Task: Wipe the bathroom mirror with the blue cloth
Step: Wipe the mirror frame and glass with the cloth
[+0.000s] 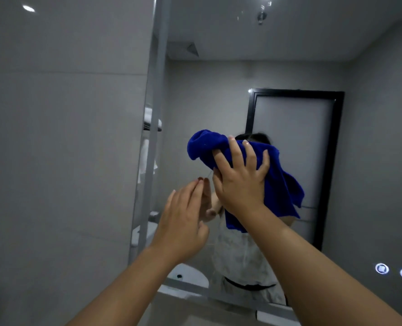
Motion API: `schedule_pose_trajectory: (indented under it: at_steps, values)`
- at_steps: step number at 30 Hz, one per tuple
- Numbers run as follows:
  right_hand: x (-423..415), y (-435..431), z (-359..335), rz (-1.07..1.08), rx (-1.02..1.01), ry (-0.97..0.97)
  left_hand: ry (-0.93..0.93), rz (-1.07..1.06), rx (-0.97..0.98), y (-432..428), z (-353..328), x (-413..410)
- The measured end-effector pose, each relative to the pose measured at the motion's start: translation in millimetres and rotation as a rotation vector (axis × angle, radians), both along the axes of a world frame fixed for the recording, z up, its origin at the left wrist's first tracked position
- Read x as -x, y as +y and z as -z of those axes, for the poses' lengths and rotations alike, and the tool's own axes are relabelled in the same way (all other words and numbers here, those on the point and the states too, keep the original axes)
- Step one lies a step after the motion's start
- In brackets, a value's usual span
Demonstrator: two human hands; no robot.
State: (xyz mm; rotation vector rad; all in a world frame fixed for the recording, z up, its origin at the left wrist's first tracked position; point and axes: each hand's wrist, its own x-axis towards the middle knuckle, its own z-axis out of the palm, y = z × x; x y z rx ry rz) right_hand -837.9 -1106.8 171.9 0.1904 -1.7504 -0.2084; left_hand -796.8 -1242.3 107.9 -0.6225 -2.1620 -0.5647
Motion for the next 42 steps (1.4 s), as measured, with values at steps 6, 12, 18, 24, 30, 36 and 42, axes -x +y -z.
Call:
schedule_pose_trajectory:
  at_steps: [6,12,18,24,30,36,42]
  values:
    - [17,-38,-48,-0.028,-0.111,0.021,0.159,0.008,-0.089,-41,-70,30]
    - [22,-68,-123,-0.017,-0.045,0.016,0.225,0.022,-0.253,-40,-148,50]
    - [23,-83,-198,-0.049,-0.018,-0.028,0.23,0.043,-0.316,-42,-205,63]
    - [20,-86,-284,-0.115,0.036,-0.093,0.273,0.089,-0.371,-30,-252,66]
    - [4,-50,-353,-0.079,0.114,-0.092,0.386,0.128,-0.332,8,-303,49]
    - [-12,5,-373,-0.033,0.074,-0.012,0.41,0.089,-0.185,50,-332,36]
    - [-41,69,-387,0.067,0.249,0.008,0.43,0.074,-0.103,98,-331,36]
